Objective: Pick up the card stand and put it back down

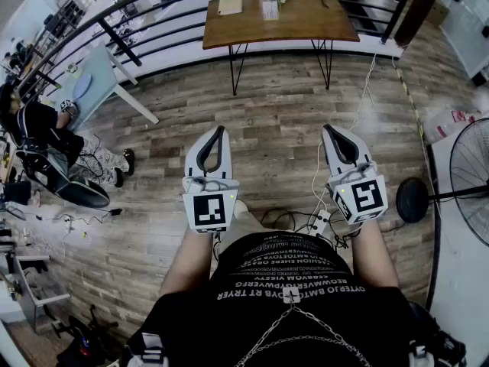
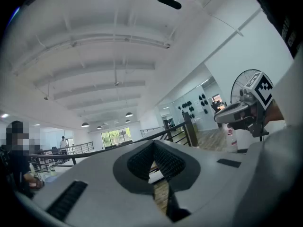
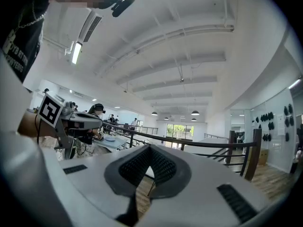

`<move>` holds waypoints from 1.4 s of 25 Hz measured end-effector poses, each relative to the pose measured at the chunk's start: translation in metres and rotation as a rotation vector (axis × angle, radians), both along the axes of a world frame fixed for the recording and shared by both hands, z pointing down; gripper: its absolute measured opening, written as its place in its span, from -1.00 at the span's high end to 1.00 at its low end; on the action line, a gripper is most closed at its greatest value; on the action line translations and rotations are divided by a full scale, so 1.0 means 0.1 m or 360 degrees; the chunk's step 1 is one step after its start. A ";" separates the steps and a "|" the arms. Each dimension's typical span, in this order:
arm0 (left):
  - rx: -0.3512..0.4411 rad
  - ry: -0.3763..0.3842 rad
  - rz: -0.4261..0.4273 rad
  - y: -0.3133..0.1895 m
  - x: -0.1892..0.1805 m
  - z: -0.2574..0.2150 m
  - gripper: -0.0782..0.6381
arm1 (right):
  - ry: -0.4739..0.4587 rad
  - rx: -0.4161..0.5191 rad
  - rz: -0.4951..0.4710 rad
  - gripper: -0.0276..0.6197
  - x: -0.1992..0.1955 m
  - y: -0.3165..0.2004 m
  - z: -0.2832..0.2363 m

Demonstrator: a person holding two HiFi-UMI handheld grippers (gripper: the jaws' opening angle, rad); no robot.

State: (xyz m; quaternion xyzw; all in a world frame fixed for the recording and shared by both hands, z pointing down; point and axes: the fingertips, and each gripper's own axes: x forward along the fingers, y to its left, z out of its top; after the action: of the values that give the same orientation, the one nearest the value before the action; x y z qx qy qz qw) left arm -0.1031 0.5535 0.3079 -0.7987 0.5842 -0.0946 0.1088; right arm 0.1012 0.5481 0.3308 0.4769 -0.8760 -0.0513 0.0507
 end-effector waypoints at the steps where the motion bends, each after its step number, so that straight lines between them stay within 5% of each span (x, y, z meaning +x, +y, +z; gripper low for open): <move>1: 0.0005 -0.0008 0.0000 0.00 -0.01 -0.01 0.71 | -0.0002 -0.0001 0.0002 0.91 -0.01 0.00 0.01; 8: -0.0036 -0.0032 0.0031 -0.16 -0.11 0.06 0.71 | -0.0097 -0.0020 0.0048 0.91 -0.07 -0.15 0.10; 17: -0.0029 0.0032 -0.0012 -0.79 -0.63 0.24 0.71 | -0.0013 -0.0008 0.0168 0.91 -0.30 -0.72 0.23; 25: -0.0076 0.0086 0.0081 -1.44 -1.00 0.33 0.71 | -0.0014 -0.0052 0.0196 0.91 -0.55 -1.19 0.26; 35: -0.0124 0.0123 0.0159 -1.80 -1.32 0.41 0.70 | -0.0002 -0.0131 0.0285 0.63 -0.76 -1.46 0.36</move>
State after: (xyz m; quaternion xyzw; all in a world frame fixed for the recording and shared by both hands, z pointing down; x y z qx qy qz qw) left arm -0.2351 0.3739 0.3492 -0.8336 0.5432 -0.0810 0.0596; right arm 0.0250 0.4024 0.3668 0.5509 -0.8312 -0.0101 0.0741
